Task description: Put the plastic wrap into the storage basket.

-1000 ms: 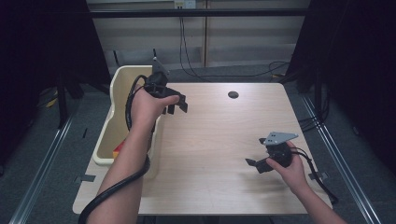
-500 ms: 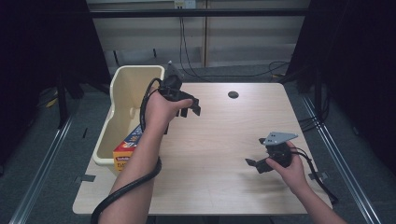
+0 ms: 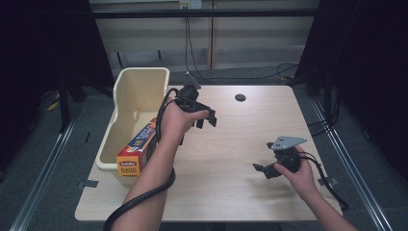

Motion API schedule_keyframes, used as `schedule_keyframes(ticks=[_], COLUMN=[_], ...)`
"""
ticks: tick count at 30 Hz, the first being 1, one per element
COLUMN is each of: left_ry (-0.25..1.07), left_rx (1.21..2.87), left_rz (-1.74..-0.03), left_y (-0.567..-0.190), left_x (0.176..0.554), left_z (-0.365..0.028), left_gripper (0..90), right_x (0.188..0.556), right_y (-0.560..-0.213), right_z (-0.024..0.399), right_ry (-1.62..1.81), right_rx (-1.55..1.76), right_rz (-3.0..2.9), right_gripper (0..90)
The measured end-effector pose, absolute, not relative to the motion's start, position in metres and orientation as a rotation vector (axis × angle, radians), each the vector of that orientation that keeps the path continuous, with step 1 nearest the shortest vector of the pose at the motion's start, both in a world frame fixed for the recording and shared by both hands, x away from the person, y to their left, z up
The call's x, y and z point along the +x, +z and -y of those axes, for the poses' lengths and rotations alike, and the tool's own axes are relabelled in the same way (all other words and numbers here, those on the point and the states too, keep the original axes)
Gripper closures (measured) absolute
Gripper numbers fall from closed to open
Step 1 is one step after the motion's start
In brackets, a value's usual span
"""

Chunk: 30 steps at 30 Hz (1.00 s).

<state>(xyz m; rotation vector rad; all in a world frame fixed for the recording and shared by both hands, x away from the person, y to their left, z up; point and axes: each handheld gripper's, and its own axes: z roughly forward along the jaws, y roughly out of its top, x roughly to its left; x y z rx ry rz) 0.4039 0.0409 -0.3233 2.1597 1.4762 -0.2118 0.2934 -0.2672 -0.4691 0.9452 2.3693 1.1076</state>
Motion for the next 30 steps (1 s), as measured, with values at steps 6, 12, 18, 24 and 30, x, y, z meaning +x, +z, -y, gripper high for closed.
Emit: schedule_keyframes(ticks=[6,12,18,24,30], left_ry=[-0.233,-0.230,-0.229,-0.224,-0.228], left_rx=[2.165,2.163,2.162,2.170,2.174], left_rz=[-1.468,-1.464,-1.459,-1.450,-1.429], left_y=[-0.333,-0.342,-0.349,-0.355,-0.362], left_x=[0.402,0.400,0.398,0.396,0.394], left_z=[-0.036,-0.034,-0.032,-0.029,-0.027], left_gripper=[21.1,21.2,21.1,21.1,21.2], right_x=[0.293,0.293,0.293,0.293,0.294], right_y=[-0.469,-0.469,-0.469,-0.469,-0.469], right_z=[0.267,0.267,0.267,0.268,0.268], right_ry=[1.105,1.106,1.104,1.103,1.107], right_rx=[0.944,0.943,0.948,0.943,0.938], right_rz=[-2.370,-2.372,-2.372,-2.372,-2.372], right_gripper=[2.7,2.7,2.7,2.7,2.7])
